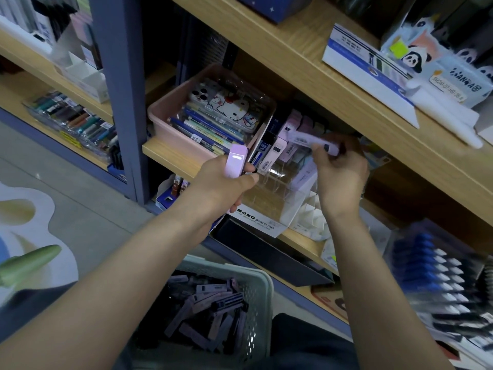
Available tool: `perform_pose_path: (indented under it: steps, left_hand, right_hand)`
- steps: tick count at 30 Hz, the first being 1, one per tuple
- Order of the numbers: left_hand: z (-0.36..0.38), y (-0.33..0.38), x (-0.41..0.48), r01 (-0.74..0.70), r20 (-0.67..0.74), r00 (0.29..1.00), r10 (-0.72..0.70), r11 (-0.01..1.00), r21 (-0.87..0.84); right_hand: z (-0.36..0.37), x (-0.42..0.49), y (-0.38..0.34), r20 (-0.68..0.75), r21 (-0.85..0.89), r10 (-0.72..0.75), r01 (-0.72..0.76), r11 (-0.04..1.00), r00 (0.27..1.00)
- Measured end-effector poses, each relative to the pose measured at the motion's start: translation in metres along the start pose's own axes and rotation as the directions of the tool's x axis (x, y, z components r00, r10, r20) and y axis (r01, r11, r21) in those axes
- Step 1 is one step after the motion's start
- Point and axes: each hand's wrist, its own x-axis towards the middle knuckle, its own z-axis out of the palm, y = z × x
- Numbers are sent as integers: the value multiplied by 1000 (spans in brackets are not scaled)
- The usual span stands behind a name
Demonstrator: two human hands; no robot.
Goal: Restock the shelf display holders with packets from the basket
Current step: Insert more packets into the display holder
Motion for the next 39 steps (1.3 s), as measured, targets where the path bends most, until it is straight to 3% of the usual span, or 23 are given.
perform_pose_path:
  steps: [4,9,18,22,25,31,39]
  left_hand:
    - [3,2,0,-8,9,1000,9,1000,-26]
    - [9,3,1,-8,22,1000,9,999,-51]
    - [20,3,3,-12,63,998,19,995,-97]
    - [19,3,3,-4,77,997,13,994,-110]
    - [19,3,4,-8,84,996,18,993,-121]
    - [22,3,3,5,94,996,8,991,-131]
    - [19,8,3,0,82,997,12,989,-146]
  right_hand:
    - [3,-2,6,-120,67,73,-65,996,990]
    - [3,-13,1,-128,70,6,3,998,992]
    - [10,4,-5,-45,-90,-64,60,994,997]
    - [13,19,-6,89,-219,88,-66,974,992]
    - [16,20,-5,105,-212,55,-32,977,993]
    - [20,14,-3,15,-117,166,-163,980,986]
    - [14,23,-10,71,-198,83,-67,978,994]
